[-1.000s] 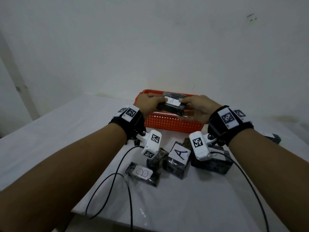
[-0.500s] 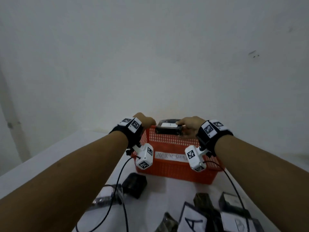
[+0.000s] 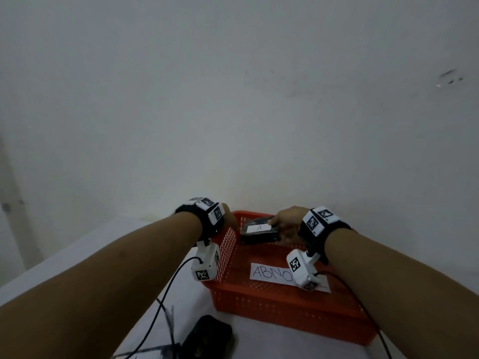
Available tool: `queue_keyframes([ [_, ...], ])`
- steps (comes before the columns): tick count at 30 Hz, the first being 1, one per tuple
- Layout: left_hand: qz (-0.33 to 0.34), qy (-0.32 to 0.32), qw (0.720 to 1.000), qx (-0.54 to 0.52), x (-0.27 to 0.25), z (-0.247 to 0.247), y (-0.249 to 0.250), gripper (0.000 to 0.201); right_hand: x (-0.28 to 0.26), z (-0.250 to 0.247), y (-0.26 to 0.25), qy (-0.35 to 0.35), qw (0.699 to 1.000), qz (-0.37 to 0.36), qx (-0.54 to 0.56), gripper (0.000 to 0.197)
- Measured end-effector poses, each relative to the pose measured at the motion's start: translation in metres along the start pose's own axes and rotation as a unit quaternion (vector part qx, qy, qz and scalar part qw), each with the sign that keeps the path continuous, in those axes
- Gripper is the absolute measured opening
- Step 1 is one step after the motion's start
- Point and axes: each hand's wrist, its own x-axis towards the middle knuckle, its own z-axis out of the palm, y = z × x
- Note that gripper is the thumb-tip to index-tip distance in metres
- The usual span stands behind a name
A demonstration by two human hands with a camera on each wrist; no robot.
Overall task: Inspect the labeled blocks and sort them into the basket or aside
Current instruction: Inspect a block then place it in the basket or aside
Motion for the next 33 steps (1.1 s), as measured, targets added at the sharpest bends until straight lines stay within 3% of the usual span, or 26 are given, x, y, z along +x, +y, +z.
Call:
queue_keyframes([
  [3,-0.029,-0.056,0.997,-0.041,0.001,0.001,0.003,0.046,0.012,0.013,0.01,-0.002,1.0,0.016,0.007,0.014],
  [8,-0.019,-0.052,0.998,0.015,0.008,0.003,0.004,0.044,0.036,0.03,0.022,0.033,0.994,0.001,-0.1,0.025],
  [10,-0.023,-0.05,0.998,0.041,0.015,0.005,0.005,0.035,0.04,0.038,0.024,0.036,0.991,0.008,-0.125,0.024],
  [14,-0.029,-0.043,0.996,0.078,0.021,0.002,0.006,0.012,0.046,0.046,0.031,0.056,0.996,0.033,-0.067,0.038],
  [21,-0.041,-0.059,0.996,0.044,0.017,0.003,0.006,0.014,0.054,0.049,0.034,0.057,0.996,0.033,-0.065,0.059],
  [25,-0.052,-0.112,0.992,0.01,0.016,0.0,0.003,0.006,0.052,0.05,0.032,0.068,0.995,0.033,-0.07,0.066],
  [29,-0.068,-0.143,0.987,-0.029,0.02,0.003,0.001,0.024,0.058,0.051,0.033,0.06,0.995,0.034,-0.072,0.059],
  [33,-0.07,-0.121,0.989,-0.037,0.01,-0.002,0.006,0.031,0.054,0.048,0.029,0.048,0.995,0.029,-0.079,0.057],
])
